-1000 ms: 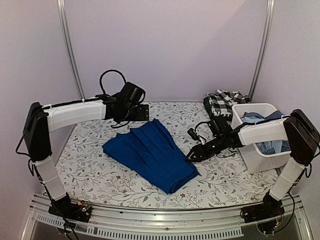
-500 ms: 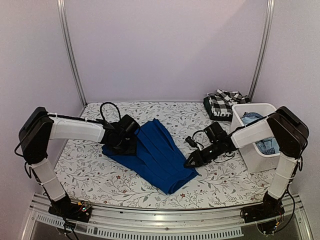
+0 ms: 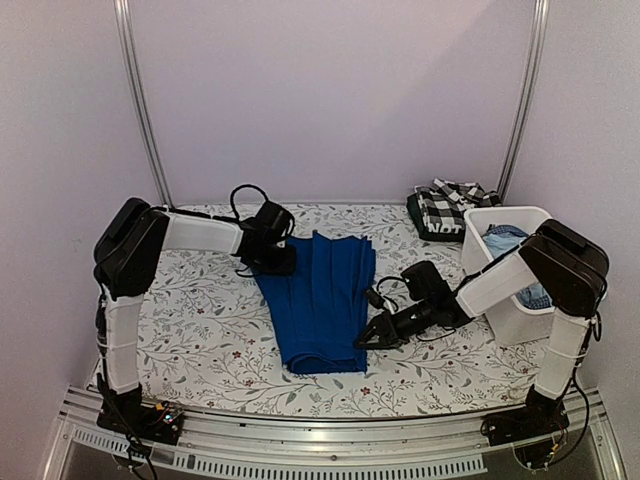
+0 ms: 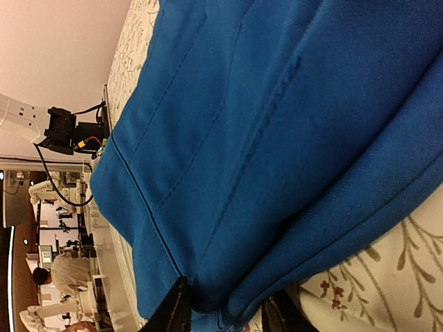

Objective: Fold and stack the mixed laundry pile
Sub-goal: Rotate the rectangle-folded skirt at the center of the board, then pick up the rectangle-folded skirt from the center of the board.

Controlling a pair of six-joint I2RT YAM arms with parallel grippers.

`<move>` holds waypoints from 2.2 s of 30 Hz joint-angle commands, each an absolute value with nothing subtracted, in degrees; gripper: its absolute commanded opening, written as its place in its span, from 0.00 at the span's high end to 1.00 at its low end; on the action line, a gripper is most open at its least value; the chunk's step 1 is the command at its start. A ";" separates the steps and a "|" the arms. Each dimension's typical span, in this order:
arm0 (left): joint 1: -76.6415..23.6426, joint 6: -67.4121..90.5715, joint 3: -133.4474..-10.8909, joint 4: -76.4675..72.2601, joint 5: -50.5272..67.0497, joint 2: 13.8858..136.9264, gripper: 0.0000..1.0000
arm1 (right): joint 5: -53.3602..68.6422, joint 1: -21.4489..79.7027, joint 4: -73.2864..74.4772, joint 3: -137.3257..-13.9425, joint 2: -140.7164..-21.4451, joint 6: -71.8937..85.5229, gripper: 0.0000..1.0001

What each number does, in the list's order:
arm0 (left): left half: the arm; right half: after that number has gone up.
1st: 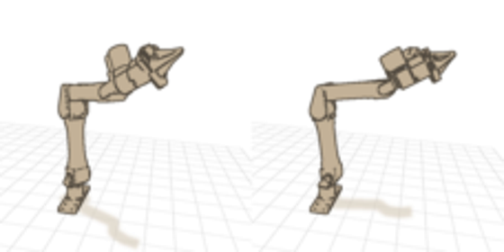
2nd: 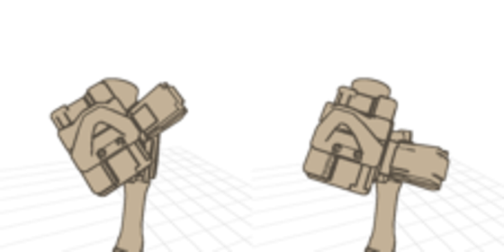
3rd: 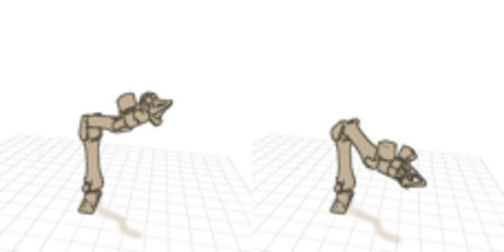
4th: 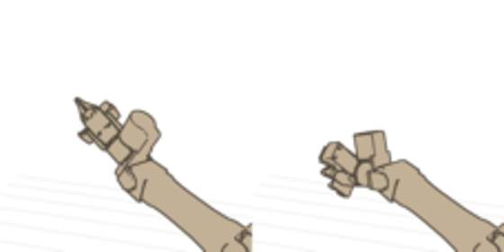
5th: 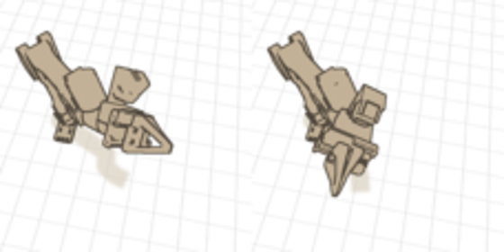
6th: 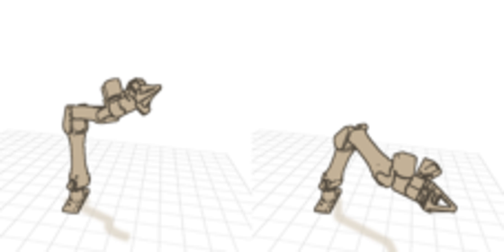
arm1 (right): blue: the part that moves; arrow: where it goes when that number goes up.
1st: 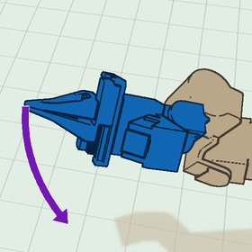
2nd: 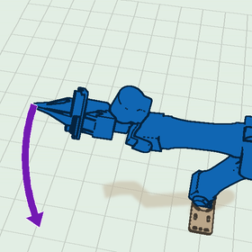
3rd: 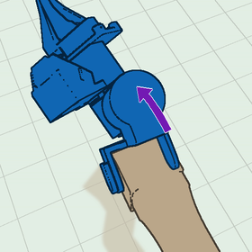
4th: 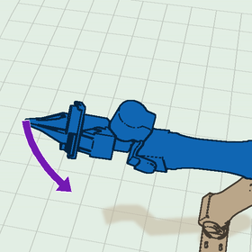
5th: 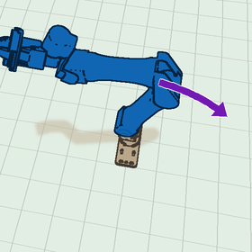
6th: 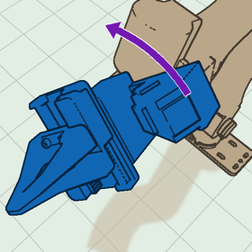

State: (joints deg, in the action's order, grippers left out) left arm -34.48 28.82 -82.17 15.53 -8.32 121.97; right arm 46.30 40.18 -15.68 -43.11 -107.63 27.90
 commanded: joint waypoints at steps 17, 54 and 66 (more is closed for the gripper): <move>-59.18 5.00 -45.43 3.68 -17.58 78.16 0.00 | 45.77 36.16 3.76 -67.81 -101.86 14.41 0.53; -80.32 -20.03 -43.58 -12.78 -38.25 105.65 0.58 | 48.03 41.30 1.51 -63.55 -125.20 9.69 0.63; -79.03 -23.59 -43.56 -11.39 -35.51 100.09 1.00 | 49.88 41.44 0.50 -61.70 -124.45 9.54 0.63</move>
